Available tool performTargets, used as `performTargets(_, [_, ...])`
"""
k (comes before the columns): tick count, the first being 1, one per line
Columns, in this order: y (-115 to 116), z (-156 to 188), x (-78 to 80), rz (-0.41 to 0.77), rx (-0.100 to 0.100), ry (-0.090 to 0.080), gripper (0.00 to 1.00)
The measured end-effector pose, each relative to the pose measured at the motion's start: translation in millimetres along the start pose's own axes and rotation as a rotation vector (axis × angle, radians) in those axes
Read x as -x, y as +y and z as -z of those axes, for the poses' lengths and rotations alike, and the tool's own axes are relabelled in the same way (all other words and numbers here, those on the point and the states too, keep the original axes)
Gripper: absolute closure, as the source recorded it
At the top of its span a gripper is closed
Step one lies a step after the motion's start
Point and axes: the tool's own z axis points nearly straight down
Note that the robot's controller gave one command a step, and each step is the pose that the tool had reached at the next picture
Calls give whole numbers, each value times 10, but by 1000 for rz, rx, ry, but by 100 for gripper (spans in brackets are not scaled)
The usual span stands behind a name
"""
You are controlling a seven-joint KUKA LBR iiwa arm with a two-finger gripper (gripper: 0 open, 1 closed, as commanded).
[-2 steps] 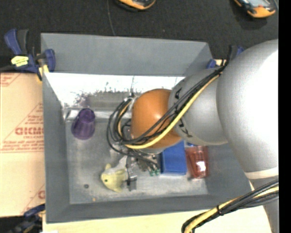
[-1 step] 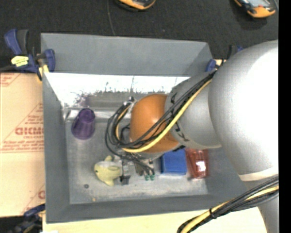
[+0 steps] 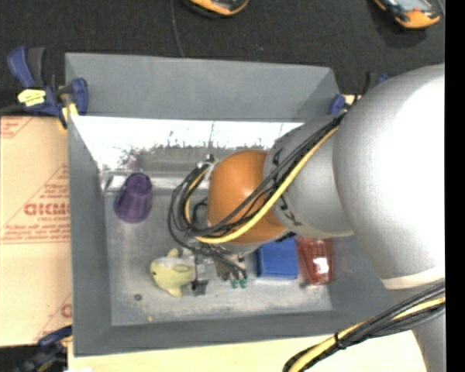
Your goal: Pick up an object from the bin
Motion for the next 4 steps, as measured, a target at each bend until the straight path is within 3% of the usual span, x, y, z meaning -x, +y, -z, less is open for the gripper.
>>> performTargets(1, [-5, 190, -54, -2, -1, 11, 100])
performTargets(2, [89, 407, 45, 80, -1, -3, 100])
performTargets(3, [122, 944, -5, 67, -1, 8, 100])
performTargets(4, [-141, 1610, -94, 134, -1, 13, 100])
